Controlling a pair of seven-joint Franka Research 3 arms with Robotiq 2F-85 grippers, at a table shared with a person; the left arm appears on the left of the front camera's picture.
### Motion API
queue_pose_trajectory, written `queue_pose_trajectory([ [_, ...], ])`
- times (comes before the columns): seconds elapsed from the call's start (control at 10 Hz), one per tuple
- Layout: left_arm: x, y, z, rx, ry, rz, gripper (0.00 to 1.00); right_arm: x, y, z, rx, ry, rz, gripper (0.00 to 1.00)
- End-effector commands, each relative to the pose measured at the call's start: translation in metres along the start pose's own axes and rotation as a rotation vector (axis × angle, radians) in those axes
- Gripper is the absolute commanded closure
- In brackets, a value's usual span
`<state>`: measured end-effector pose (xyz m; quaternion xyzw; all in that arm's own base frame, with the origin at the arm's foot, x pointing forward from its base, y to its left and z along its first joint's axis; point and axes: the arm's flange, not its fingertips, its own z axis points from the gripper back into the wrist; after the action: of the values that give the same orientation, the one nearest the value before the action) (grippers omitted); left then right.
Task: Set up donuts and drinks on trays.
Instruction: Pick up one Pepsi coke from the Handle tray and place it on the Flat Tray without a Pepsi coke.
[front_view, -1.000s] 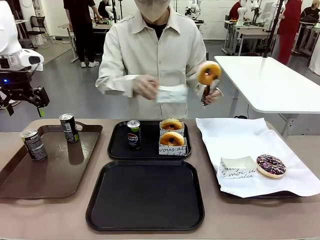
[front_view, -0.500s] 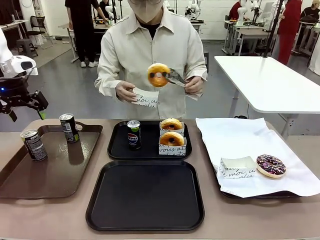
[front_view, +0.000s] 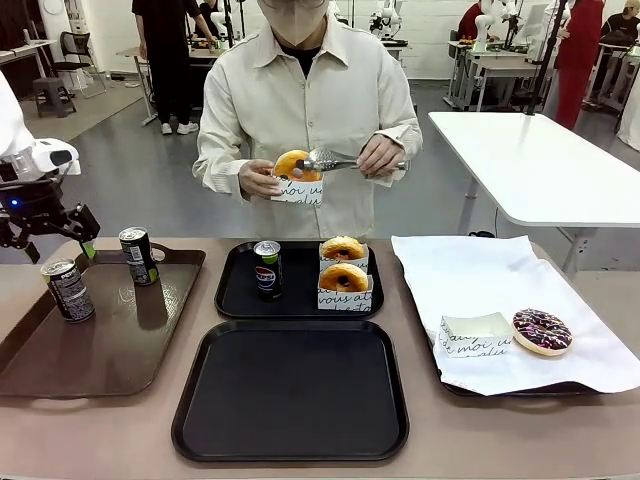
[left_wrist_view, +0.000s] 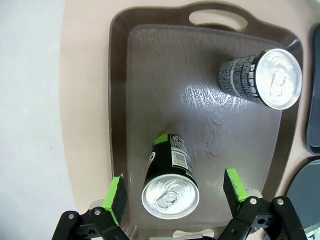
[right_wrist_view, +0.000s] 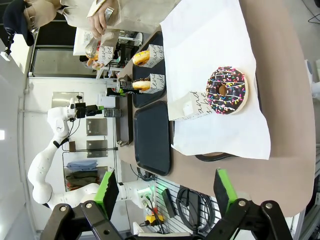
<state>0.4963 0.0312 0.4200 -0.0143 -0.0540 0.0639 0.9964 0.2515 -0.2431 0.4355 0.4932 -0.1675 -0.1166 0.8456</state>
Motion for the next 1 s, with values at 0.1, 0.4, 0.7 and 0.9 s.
queue_pose_trajectory([
  [0.1,0.001,0.005,-0.018,0.047,0.018,-0.024,0.00,0.003,0.001,0.000,0.025,-0.014,0.003,0.00],
  [0.4,-0.004,0.005,-0.023,0.058,0.036,-0.044,0.00,0.003,0.001,0.000,0.025,-0.014,0.003,0.00],
  [0.7,-0.011,0.008,-0.034,0.044,0.036,-0.024,0.00,0.003,0.001,0.000,0.025,-0.014,0.003,0.00],
  [0.9,-0.017,0.007,-0.037,0.036,0.033,-0.020,0.00,0.003,0.001,0.000,0.025,-0.014,0.003,0.00],
])
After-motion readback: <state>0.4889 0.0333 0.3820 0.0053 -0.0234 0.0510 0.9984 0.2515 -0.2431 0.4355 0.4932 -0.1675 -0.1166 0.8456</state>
